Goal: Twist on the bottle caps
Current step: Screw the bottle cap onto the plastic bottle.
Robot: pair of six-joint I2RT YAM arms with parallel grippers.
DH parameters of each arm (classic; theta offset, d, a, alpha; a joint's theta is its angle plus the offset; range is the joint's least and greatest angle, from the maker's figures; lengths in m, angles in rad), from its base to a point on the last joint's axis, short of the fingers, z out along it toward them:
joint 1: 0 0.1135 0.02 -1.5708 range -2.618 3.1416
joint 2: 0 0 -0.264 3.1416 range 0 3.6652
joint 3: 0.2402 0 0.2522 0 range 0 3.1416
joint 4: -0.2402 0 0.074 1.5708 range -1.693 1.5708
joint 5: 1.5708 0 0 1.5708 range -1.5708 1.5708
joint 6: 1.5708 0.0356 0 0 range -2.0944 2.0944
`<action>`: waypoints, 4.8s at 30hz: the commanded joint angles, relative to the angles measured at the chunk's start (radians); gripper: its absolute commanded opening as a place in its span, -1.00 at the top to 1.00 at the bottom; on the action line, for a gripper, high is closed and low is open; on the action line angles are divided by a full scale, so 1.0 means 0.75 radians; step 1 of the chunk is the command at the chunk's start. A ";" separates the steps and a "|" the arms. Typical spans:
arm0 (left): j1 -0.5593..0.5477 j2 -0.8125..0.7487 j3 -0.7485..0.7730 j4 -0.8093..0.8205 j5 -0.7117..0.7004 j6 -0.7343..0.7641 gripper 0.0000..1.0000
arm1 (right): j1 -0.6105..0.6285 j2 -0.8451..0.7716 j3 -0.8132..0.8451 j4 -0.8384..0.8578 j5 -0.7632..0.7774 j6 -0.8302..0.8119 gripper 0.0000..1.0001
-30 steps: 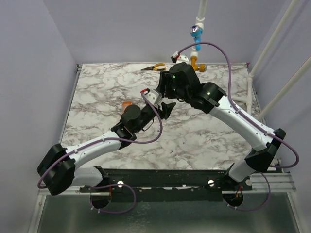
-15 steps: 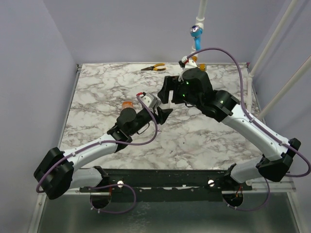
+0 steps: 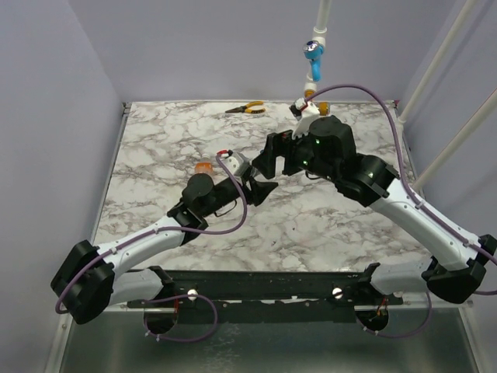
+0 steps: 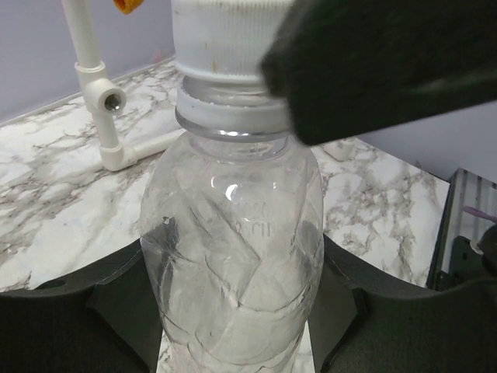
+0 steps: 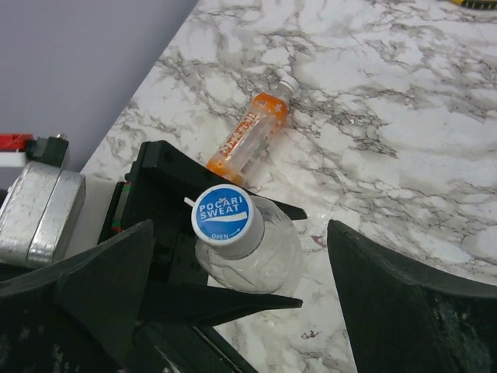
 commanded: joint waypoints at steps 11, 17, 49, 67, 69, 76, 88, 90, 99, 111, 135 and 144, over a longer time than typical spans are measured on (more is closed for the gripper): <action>0.082 -0.129 -0.064 0.011 0.416 -0.140 0.46 | -0.305 -0.230 -0.189 0.255 -0.816 -0.141 -0.89; 0.113 -0.133 -0.063 0.074 0.573 -0.231 0.46 | -0.363 -0.245 -0.253 0.402 -1.110 -0.111 -0.73; 0.130 -0.061 0.002 0.194 0.720 -0.349 0.45 | -0.365 -0.120 -0.276 0.482 -1.273 -0.080 -0.16; 0.134 -0.027 0.017 0.203 0.722 -0.358 0.45 | -0.365 -0.123 -0.287 0.445 -1.202 -0.087 0.23; 0.136 -0.021 0.022 0.203 0.712 -0.358 0.45 | -0.365 -0.126 -0.285 0.431 -1.185 -0.094 0.27; 0.141 0.014 0.054 0.167 0.595 -0.337 0.45 | -0.334 -0.131 -0.278 0.356 -0.982 -0.149 0.33; 0.099 0.020 0.125 0.063 0.131 -0.095 0.45 | -0.211 0.001 -0.175 0.197 -0.486 -0.090 0.42; 0.075 0.026 0.140 0.062 0.037 -0.053 0.45 | -0.197 0.032 -0.146 0.165 -0.399 -0.066 0.43; -0.034 0.095 0.225 0.064 -0.196 0.064 0.45 | -0.105 0.159 -0.021 0.048 -0.052 -0.027 0.45; -0.073 0.143 0.275 0.091 -0.340 0.071 0.45 | 0.023 0.398 0.245 -0.143 0.331 0.107 0.45; -0.059 -0.003 0.065 -0.021 -0.286 -0.034 0.49 | 0.040 0.254 0.270 -0.085 0.157 0.181 -0.52; -0.026 -0.063 0.014 -0.061 -0.126 -0.076 0.49 | 0.041 0.108 0.120 -0.020 0.107 0.143 -0.94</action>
